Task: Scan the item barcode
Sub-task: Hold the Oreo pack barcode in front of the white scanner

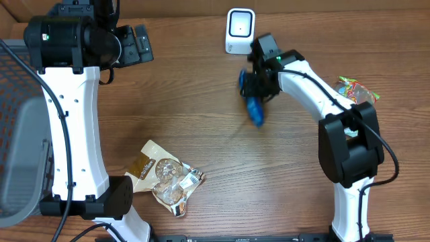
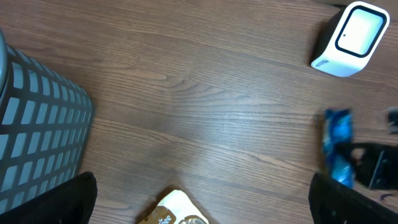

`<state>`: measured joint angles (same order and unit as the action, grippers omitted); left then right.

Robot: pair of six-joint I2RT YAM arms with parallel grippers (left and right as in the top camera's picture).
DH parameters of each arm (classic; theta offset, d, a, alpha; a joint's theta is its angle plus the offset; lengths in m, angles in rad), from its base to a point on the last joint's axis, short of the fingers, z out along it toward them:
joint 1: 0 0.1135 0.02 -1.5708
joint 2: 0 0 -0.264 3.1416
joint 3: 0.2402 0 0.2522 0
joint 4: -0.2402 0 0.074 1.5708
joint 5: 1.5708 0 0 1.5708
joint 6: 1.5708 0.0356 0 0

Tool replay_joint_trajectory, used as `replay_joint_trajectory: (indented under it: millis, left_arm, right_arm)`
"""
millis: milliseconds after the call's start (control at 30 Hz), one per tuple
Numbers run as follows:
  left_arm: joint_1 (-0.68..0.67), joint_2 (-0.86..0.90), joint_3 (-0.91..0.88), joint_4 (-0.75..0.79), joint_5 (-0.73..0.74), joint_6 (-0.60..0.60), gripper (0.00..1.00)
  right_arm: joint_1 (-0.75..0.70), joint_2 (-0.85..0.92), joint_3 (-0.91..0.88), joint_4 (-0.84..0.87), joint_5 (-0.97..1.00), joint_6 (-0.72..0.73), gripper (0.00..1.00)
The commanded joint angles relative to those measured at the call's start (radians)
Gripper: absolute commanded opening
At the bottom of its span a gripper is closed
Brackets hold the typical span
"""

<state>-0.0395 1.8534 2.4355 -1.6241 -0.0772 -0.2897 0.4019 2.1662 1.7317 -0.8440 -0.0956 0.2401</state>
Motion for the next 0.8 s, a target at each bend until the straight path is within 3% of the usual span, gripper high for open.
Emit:
replay_joint_trajectory:
  millis: [0, 233, 533, 767]
  left_arm:
    - [-0.013, 0.005, 0.007, 0.002, -0.008, -0.013, 0.99]
    - [-0.013, 0.005, 0.007, 0.002, -0.008, -0.013, 1.00]
    - [-0.013, 0.005, 0.007, 0.002, -0.008, -0.013, 1.00]
    - [-0.013, 0.005, 0.007, 0.002, -0.008, -0.013, 1.00]
  right_arm:
    - [0.057, -0.068, 0.075, 0.057, 0.403, -0.126, 0.04]
    - [0.092, -0.064, 0.074, 0.336, 0.698, -0.327, 0.04]
    - [0.053, -0.030, 0.074, 0.752, 0.704, -0.573, 0.04]
    - [0.041, 0.079, 0.074, 0.868, 0.693, -0.718, 0.04]
